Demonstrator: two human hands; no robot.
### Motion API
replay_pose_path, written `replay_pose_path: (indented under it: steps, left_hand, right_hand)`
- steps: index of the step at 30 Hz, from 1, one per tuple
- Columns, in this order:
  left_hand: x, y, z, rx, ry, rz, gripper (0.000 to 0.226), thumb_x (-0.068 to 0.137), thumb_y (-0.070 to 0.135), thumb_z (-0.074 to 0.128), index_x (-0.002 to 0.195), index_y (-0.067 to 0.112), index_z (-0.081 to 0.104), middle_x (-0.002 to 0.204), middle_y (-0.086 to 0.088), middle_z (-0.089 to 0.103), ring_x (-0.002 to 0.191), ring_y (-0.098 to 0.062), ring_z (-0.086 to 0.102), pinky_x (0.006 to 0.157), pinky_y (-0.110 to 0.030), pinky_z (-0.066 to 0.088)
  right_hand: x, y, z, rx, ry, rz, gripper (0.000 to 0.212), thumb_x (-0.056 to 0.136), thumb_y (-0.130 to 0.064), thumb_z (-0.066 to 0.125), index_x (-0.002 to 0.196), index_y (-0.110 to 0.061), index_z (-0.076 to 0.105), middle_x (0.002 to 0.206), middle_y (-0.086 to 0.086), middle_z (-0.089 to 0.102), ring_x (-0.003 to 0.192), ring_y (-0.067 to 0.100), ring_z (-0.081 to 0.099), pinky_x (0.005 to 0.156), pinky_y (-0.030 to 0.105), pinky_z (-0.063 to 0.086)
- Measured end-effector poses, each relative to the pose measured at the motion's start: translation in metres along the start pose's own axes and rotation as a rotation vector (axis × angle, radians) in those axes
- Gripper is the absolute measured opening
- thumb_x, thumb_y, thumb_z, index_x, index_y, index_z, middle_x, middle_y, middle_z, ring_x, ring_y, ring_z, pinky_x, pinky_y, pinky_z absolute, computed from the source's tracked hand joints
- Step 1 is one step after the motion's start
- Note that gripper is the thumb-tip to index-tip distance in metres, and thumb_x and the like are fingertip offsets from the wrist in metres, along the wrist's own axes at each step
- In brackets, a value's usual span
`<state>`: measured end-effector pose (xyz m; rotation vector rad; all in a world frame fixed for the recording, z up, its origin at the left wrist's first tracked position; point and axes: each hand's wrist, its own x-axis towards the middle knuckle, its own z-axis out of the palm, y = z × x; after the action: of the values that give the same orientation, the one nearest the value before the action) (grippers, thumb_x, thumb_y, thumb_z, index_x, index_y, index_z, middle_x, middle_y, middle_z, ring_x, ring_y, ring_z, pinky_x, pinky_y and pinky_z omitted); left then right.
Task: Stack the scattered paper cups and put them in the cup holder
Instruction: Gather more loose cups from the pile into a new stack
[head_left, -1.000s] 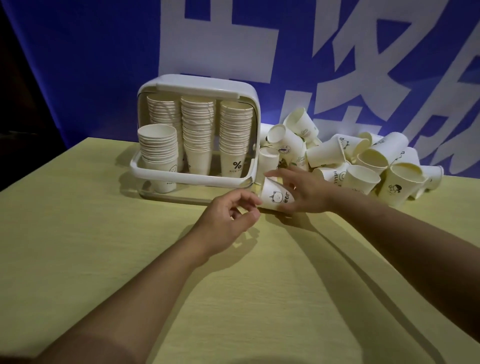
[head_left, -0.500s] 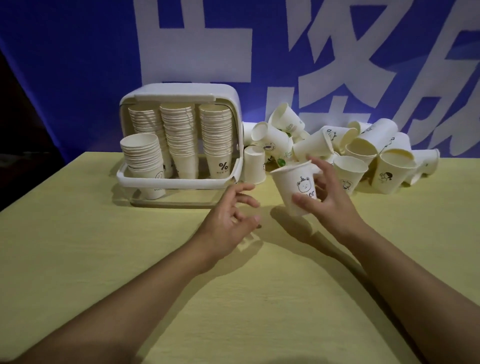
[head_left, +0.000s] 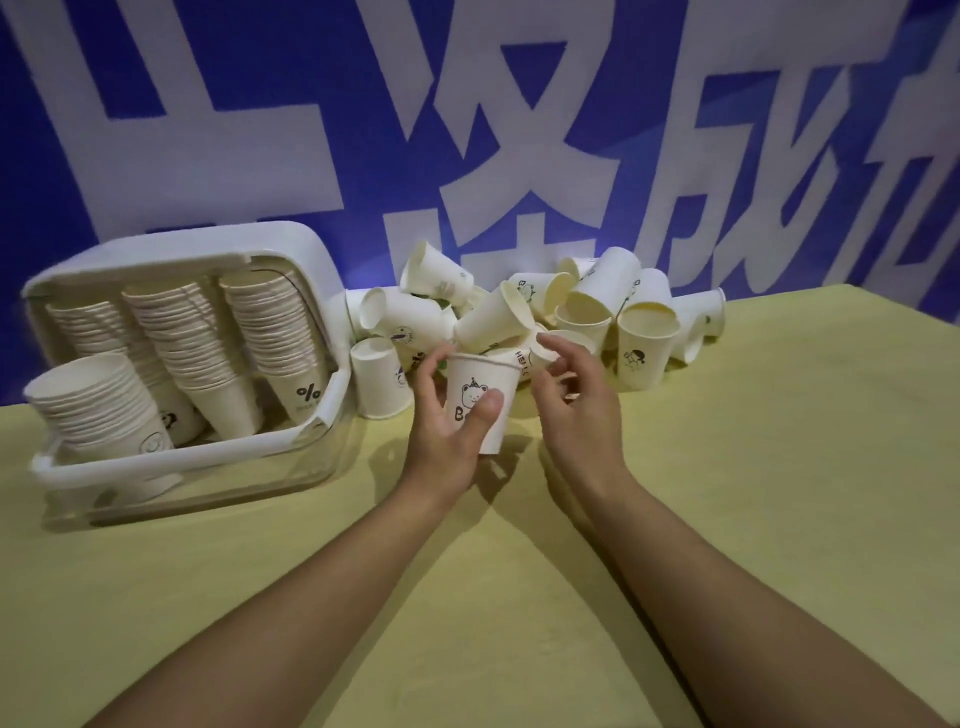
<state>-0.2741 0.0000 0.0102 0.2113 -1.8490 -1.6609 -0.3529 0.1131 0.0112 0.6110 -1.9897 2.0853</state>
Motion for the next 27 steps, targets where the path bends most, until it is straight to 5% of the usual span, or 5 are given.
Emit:
replay_pose_path:
  steps: [5,7,14,20,27]
  left_hand:
    - [-0.004,-0.011,-0.005,-0.048,-0.015,0.012,0.068,0.076,0.035,0.072,0.135,0.040,0.039,0.104,0.010,0.064,0.074,0.002,0.067,0.058,-0.023,0.054]
    - [-0.003,-0.012,-0.005,-0.058,-0.014,-0.005,0.073,0.070,0.045,0.073,0.134,0.041,0.039,0.101,0.008,0.064,0.071,0.002,0.066,0.055,-0.023,0.054]
    - [0.000,-0.022,-0.007,-0.015,-0.093,-0.045,0.068,0.064,0.057,0.071,0.125,0.059,0.042,0.109,0.005,0.065,0.082,-0.008,0.069,0.062,-0.032,0.059]
    - [0.004,-0.024,-0.009,-0.009,-0.090,-0.074,0.065,0.065,0.060,0.071,0.124,0.062,0.045,0.115,0.002,0.064,0.085,-0.006,0.070,0.063,-0.027,0.056]
    - [0.009,-0.023,-0.015,-0.267,-0.018,-0.151,0.066,0.065,0.051,0.070,0.126,0.043,0.047,0.095,0.012,0.072,0.077,-0.021,0.070,0.055,-0.041,0.056]
  right_hand:
    - [0.021,0.021,-0.013,-0.312,0.069,0.029,0.072,0.084,-0.022,0.075,0.144,-0.038,0.038,0.136,-0.004,0.041,0.124,0.009,0.042,0.088,0.006,0.035]
    - [0.029,0.030,-0.014,-0.338,0.013,0.065,0.085,0.080,-0.019,0.078,0.151,-0.032,0.032,0.142,-0.001,0.038,0.133,0.013,0.035,0.098,0.016,0.028]
    - [0.035,0.043,-0.010,-0.315,-0.043,0.056,0.075,0.081,-0.021,0.077,0.143,-0.039,0.038,0.120,-0.011,0.057,0.104,0.005,0.060,0.088,0.028,0.051]
    - [0.032,0.045,-0.004,-0.381,-0.201,-0.009,0.080,0.083,-0.032,0.079,0.148,-0.039,0.032,0.145,-0.011,0.051,0.128,0.006,0.049,0.099,0.029,0.046]
    - [0.030,0.045,-0.002,-0.410,-0.217,0.003,0.083,0.082,-0.029,0.080,0.149,-0.034,0.032,0.140,-0.012,0.053,0.112,-0.003,0.046,0.090,0.020,0.039]
